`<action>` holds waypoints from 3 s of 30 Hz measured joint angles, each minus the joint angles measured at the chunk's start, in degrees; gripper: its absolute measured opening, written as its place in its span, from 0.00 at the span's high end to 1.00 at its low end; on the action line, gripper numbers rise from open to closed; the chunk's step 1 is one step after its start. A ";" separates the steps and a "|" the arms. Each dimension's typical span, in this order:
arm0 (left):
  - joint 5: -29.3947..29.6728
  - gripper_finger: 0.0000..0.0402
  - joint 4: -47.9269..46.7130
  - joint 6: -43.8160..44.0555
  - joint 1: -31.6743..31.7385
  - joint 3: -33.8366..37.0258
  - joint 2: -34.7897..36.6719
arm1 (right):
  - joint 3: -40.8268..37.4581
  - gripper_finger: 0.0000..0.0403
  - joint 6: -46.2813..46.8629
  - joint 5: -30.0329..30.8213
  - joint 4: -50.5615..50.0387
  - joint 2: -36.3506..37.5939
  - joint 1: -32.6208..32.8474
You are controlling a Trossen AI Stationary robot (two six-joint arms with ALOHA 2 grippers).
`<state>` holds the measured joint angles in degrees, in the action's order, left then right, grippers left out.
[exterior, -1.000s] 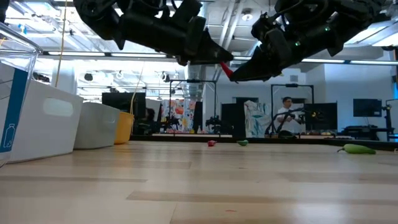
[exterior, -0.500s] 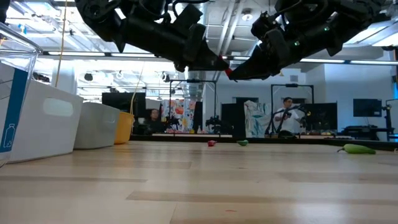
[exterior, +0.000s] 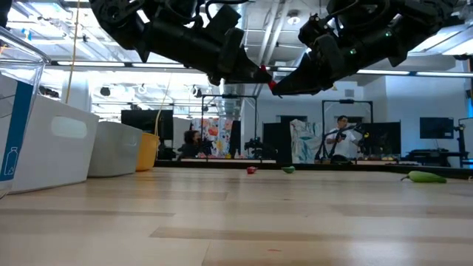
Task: Sort produce into baskets
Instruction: Put the middle right red chili pepper into the gray bin, then put the middle right green chili pepper into the gray bin
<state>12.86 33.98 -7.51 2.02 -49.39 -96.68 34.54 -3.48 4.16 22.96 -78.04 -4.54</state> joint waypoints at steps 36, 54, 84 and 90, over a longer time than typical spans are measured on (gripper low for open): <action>1.07 0.95 -10.55 -0.81 0.00 0.04 4.20 | 0.00 0.43 5.08 0.33 -20.96 0.00 -0.07; -8.18 0.96 -76.73 19.57 -0.02 0.00 34.61 | 0.00 0.43 5.04 0.37 -21.82 0.02 -0.13; -3.41 0.60 -94.93 24.33 0.00 0.02 30.88 | 10.71 0.43 22.33 0.28 -69.77 0.02 -0.13; -3.41 0.60 -94.56 23.58 0.00 0.02 30.87 | 10.47 0.43 25.55 0.31 -76.70 0.02 -0.13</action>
<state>9.45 -60.59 16.08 2.02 -49.36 -65.81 45.02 22.06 4.47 -53.74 -78.02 -4.67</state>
